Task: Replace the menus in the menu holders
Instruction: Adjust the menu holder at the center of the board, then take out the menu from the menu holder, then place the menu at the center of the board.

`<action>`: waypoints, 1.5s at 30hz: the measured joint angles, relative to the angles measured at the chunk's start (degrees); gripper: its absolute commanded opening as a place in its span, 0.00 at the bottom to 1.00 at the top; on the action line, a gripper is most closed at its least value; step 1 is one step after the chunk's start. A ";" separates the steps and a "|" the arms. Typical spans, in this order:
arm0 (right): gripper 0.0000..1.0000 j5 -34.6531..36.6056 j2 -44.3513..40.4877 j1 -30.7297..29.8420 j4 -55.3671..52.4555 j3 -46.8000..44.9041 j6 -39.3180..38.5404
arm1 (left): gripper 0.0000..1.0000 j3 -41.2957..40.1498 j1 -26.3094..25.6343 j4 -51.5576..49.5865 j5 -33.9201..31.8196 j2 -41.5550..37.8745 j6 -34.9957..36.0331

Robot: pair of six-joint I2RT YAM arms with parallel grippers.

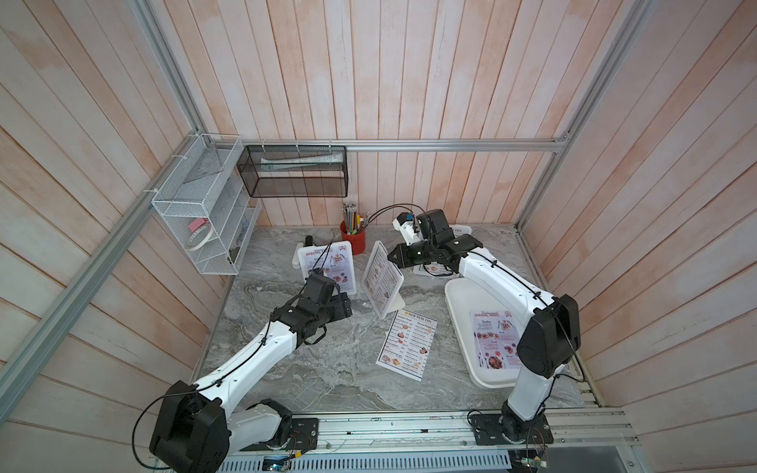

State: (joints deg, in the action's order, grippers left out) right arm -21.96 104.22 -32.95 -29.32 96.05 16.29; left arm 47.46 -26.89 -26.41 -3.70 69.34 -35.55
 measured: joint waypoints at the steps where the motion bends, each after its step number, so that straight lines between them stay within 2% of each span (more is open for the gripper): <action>1: 0.08 0.00 0.00 0.00 -0.04 0.00 0.00 | 0.84 0.00 0.00 0.02 0.00 0.00 0.00; 12: 0.01 0.48 -0.39 0.00 -0.37 0.00 0.00 | 0.84 0.02 0.00 -0.28 -0.20 -0.15 0.00; 22: 0.00 1.55 -2.75 0.07 -1.77 3.82 -0.07 | 0.83 2.75 0.17 -1.55 -1.57 -0.72 0.20; 38: 0.00 1.51 -10.25 0.72 -9.44 17.07 -2.45 | 0.84 12.83 5.66 -6.82 -4.24 -3.56 3.21; 41: 0.00 1.38 -12.33 -0.59 -9.81 18.32 -2.84 | 0.84 13.77 7.56 -7.65 -4.28 -4.17 3.65; 45: 0.00 1.03 -13.38 -6.19 -9.97 18.97 -3.26 | 0.84 14.58 9.70 -8.48 -4.31 -4.33 4.24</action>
State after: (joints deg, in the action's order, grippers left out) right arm -20.93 90.85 -39.13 -39.29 115.02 13.04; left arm 62.04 -17.19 -34.89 -8.01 65.01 -31.31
